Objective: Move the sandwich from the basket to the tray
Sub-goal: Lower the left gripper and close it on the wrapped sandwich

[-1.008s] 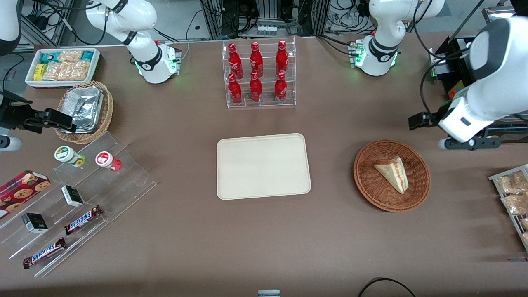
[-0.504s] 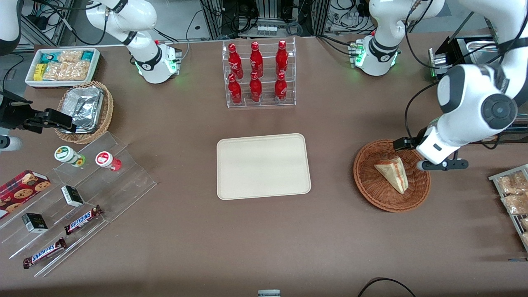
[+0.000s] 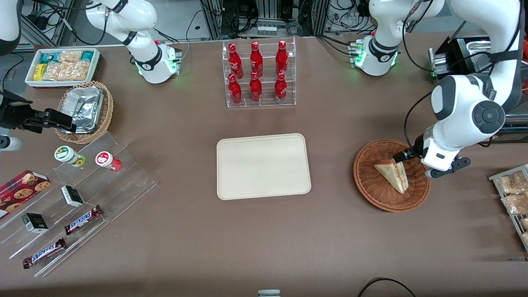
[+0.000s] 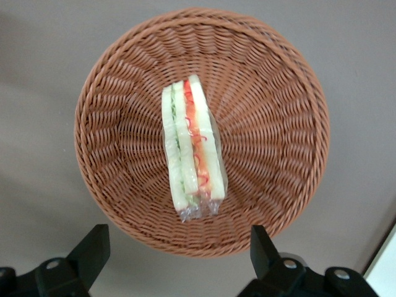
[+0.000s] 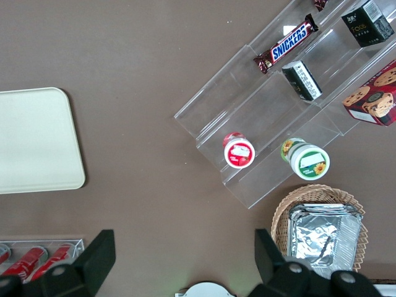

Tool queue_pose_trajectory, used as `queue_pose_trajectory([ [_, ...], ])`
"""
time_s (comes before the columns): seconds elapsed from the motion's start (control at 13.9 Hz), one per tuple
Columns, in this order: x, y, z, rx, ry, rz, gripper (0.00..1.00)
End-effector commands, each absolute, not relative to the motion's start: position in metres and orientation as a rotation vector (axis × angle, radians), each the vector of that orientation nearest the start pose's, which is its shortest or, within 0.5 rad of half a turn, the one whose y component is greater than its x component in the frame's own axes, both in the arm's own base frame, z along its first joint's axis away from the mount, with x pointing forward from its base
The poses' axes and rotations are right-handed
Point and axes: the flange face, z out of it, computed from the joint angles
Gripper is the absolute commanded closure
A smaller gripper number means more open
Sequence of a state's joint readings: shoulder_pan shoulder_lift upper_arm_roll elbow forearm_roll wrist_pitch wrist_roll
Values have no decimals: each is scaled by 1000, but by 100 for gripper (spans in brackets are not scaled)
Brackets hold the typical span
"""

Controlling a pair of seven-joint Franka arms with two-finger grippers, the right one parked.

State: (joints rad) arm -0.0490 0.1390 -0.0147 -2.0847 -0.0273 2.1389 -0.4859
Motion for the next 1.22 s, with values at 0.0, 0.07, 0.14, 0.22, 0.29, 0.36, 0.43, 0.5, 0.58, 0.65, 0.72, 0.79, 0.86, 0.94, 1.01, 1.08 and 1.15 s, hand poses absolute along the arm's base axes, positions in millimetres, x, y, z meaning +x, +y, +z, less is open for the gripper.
queue_pose_trajectory([
  [0.0,550,-37,334,-3028,-904,73,0],
  [0.07,549,-36,329,-3025,-909,77,0],
  [0.14,551,-37,321,-3019,-916,91,0],
  [0.22,552,-38,315,-3017,-916,98,0],
  [0.29,552,-38,310,-3019,-919,86,0],
  [0.36,553,-38,306,-3019,-920,84,0],
  [0.43,553,-38,301,-3016,-920,95,0],
  [0.5,553,-38,296,-3014,-919,102,0],
  [0.58,554,-38,293,-3017,-921,88,0],
  [0.65,555,-38,288,-3018,-922,86,0],
  [0.72,556,-38,282,-3017,-926,86,0],
  [0.79,558,-38,278,-3020,-928,73,0],
  [0.86,558,-38,271,-3022,-937,68,0],
  [0.94,559,-38,265,-3023,-942,67,0],
  [1.01,559,-38,261,-3025,-946,58,0],
  [1.08,558,-38,257,-3025,-952,61,0],
  [1.15,557,-38,253,-3023,-954,71,0],
])
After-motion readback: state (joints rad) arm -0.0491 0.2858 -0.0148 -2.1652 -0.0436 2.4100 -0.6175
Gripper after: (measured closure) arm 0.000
